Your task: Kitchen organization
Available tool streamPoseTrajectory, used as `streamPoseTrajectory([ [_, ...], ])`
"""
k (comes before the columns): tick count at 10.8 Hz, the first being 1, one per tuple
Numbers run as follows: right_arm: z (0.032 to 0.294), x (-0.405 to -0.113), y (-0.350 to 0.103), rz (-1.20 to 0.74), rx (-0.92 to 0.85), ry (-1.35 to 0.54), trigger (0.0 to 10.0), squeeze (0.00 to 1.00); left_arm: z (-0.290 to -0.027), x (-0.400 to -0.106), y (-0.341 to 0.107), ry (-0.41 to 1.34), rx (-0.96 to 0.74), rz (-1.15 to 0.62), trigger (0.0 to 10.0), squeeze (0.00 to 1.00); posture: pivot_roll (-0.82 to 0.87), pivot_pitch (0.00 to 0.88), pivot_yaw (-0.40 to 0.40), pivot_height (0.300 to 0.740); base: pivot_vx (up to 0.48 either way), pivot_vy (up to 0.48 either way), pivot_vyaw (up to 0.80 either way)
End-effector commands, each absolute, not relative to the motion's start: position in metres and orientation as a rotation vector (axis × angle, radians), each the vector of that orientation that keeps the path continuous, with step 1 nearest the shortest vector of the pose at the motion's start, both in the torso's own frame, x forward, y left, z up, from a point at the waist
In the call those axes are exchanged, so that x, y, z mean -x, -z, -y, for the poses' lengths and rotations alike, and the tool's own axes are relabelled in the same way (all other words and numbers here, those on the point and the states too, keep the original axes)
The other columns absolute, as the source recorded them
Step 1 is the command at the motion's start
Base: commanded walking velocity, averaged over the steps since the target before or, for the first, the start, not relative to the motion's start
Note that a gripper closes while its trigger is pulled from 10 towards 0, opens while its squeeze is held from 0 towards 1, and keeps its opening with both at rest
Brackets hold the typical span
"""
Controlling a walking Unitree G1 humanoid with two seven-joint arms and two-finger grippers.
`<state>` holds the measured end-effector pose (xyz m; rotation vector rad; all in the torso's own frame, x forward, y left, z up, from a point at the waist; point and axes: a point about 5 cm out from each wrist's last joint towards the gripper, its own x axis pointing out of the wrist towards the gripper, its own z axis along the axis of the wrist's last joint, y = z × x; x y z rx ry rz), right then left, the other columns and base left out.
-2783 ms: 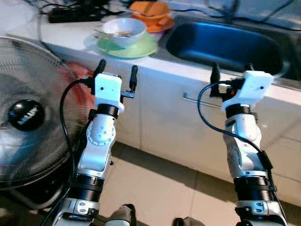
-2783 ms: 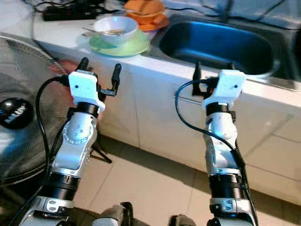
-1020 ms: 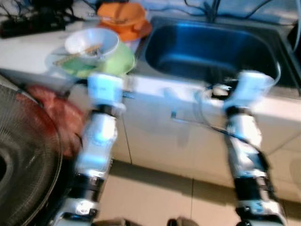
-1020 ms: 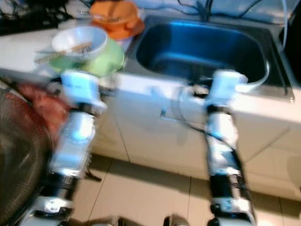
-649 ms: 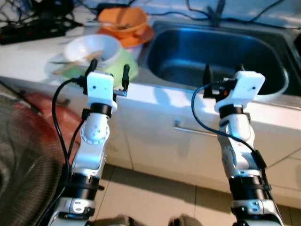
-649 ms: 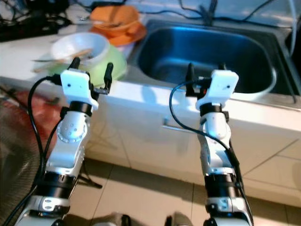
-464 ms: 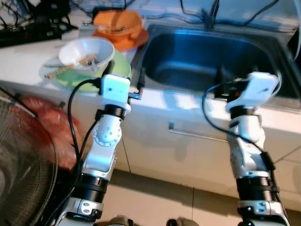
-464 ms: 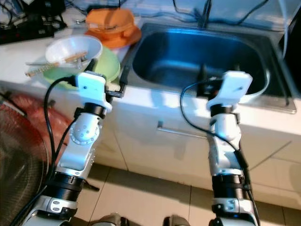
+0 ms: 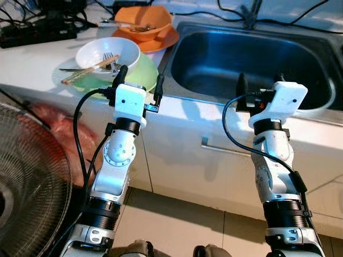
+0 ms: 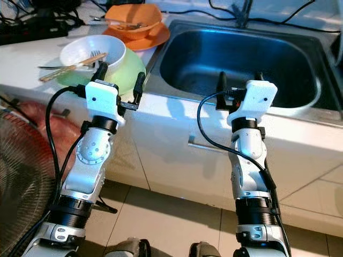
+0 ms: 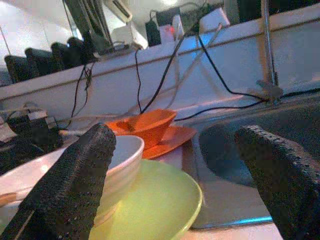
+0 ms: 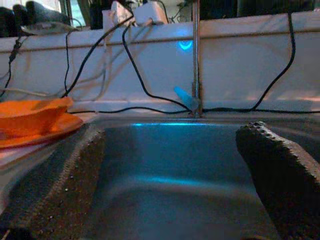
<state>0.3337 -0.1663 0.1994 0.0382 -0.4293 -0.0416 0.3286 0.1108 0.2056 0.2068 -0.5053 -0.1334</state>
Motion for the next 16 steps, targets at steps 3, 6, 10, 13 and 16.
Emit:
streamPoseTrajectory([
  [3,0.1669,-0.3338,-0.201,0.436,-0.037,0.04,10.0,0.0,-0.1116,-0.3279,-0.2087,0.127,-0.221,0.526,10.0,0.0,0.03,0.147,0.006,0.74,0.0,0.0,0.0],
  [6,0.1665,-0.3334,-0.2008,0.435,-0.036,0.038,10.0,0.0,-0.1129,-0.328,-0.2078,0.119,-0.224,0.521,10.0,0.0,0.03,0.149,0.006,0.74,0.0,0.0,0.0],
  [10,0.1662,-0.3333,-0.2005,0.437,-0.039,0.038,10.0,0.0,-0.112,-0.3276,-0.2087,0.12,-0.237,0.528,10.0,0.0,0.03,0.147,0.006,0.74,0.209,0.0,0.0],
  [13,0.1665,-0.3336,-0.2008,0.439,-0.04,0.038,10.0,0.0,-0.1113,-0.3271,-0.2103,0.119,-0.243,0.536,10.0,0.0,0.03,0.147,0.006,0.74,0.274,0.0,0.0],
  [16,0.1662,-0.3336,-0.2007,0.44,-0.04,0.039,10.0,0.0,-0.1091,-0.3266,-0.2125,0.126,-0.246,0.548,10.0,0.0,0.03,0.14,0.008,0.74,0.284,0.0,0.0],
])
